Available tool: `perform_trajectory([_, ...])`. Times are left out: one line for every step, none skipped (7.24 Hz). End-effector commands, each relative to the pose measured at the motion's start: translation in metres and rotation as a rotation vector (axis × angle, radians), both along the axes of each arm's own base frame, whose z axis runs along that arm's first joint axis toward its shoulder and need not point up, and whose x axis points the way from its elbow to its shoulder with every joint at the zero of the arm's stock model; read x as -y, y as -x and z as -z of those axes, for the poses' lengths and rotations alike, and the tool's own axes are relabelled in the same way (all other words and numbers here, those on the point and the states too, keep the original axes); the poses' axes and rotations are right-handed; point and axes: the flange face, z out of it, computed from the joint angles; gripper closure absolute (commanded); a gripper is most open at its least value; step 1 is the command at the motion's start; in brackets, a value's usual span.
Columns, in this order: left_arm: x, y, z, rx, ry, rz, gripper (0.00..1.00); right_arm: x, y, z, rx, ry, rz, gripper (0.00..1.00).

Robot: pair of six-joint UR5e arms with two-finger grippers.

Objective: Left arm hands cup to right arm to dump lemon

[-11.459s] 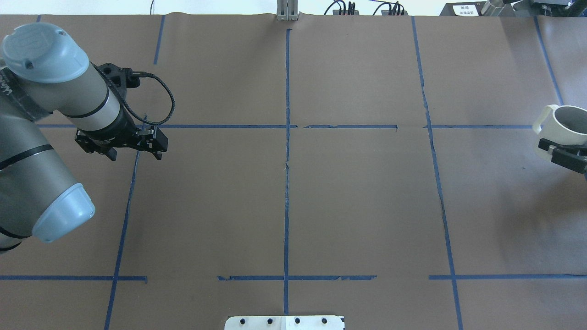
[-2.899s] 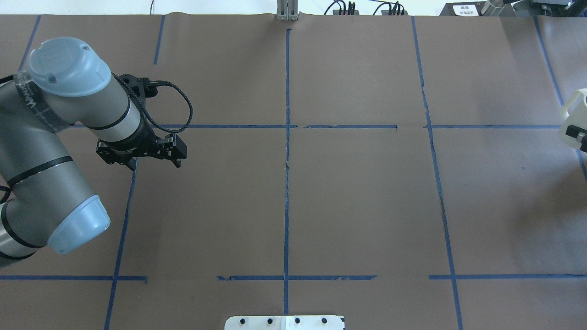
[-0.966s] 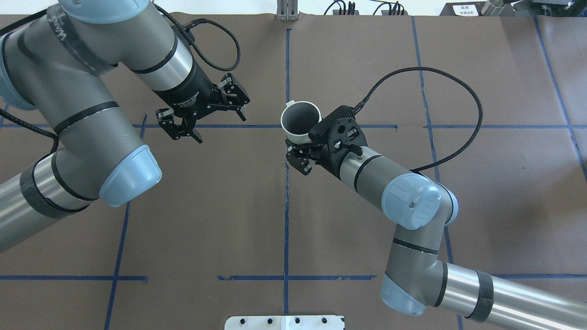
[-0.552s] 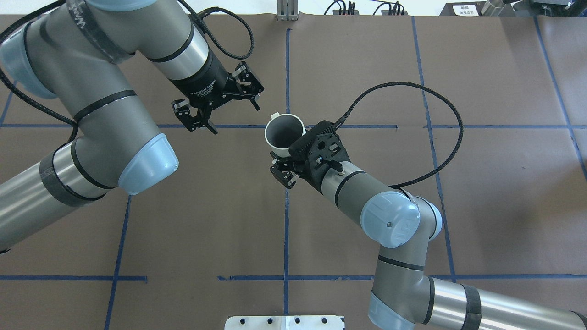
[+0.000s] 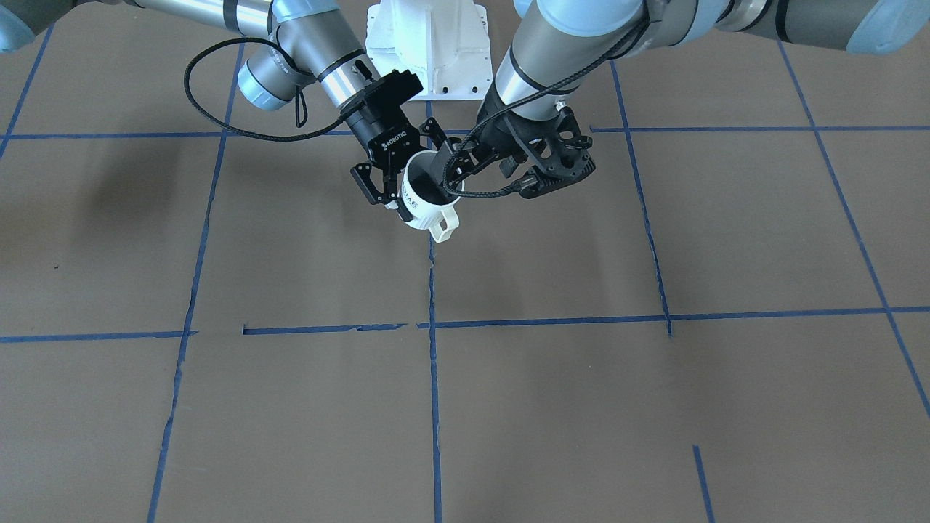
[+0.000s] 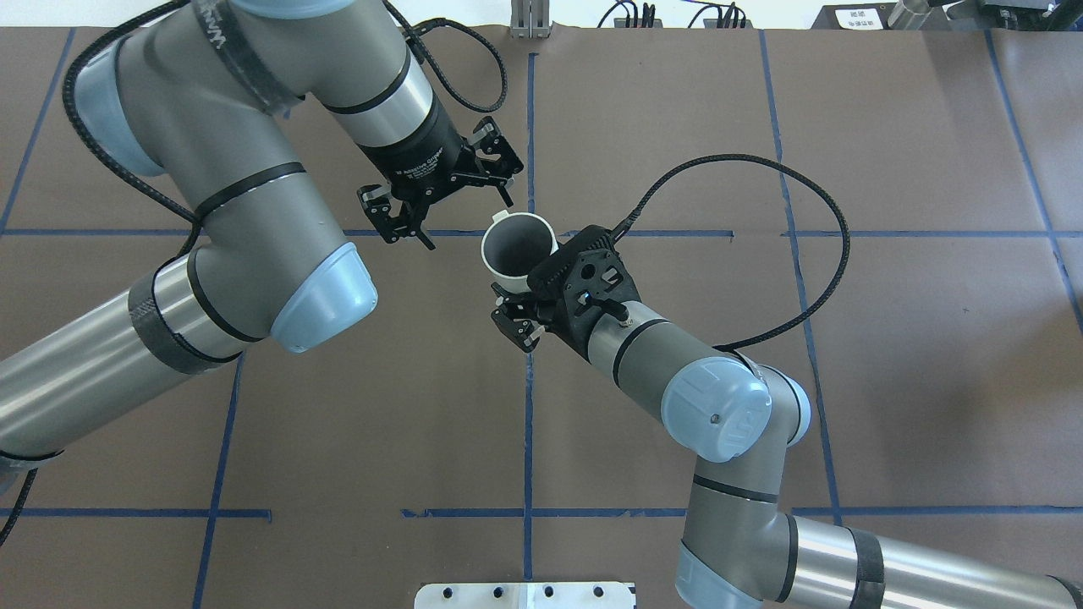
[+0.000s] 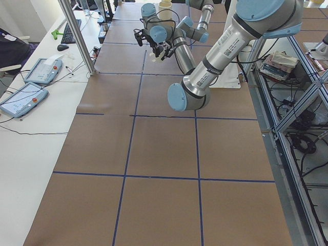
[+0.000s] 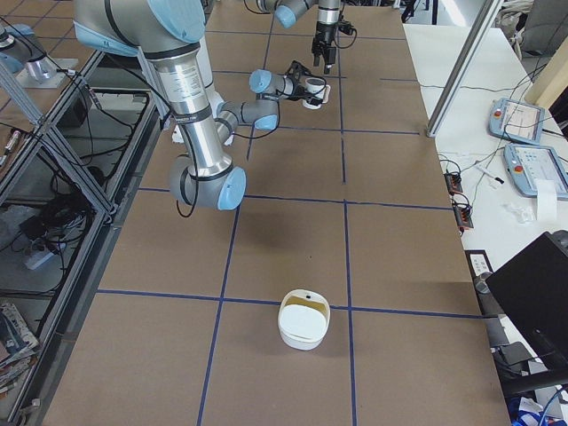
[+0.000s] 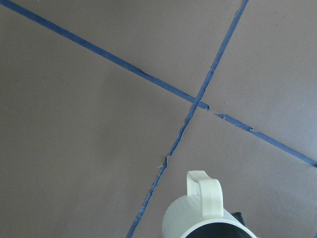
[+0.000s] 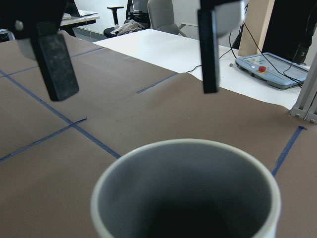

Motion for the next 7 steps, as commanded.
perform_trajectory([-0.008, -0.017, -0.001, 0.008, 0.008, -0.026, 0.0, -0.001, -0.001, 0.002, 0.012, 0.002, 0.0, 0.49])
perform_trajectory([-0.014, -0.024, -0.005, 0.013, 0.012, -0.04, 0.0, -0.001, -0.001, 0.002, 0.012, 0.002, 0.0, 0.48])
perform_trajectory([-0.014, -0.024, -0.006, 0.015, 0.014, -0.04, 0.0, 0.0, -0.002, 0.002, 0.015, 0.003, -0.002, 0.45])
perform_trajectory([-0.017, -0.028, -0.006, 0.015, 0.014, -0.048, 0.0, 0.0, -0.002, 0.002, 0.015, 0.003, -0.002, 0.41])
perform_trajectory([-0.017, -0.028, -0.006, 0.017, 0.016, -0.048, 0.06, 0.0, -0.002, 0.001, 0.013, 0.003, 0.0, 0.37])
perform_trajectory([-0.017, -0.027, -0.005, 0.016, 0.017, -0.047, 0.19, 0.0, -0.002, 0.001, 0.013, 0.003, 0.0, 0.35])
perform_trajectory([-0.017, -0.028, -0.006, 0.016, 0.016, -0.049, 0.34, 0.0, -0.002, 0.001, 0.013, 0.003, 0.0, 0.32])
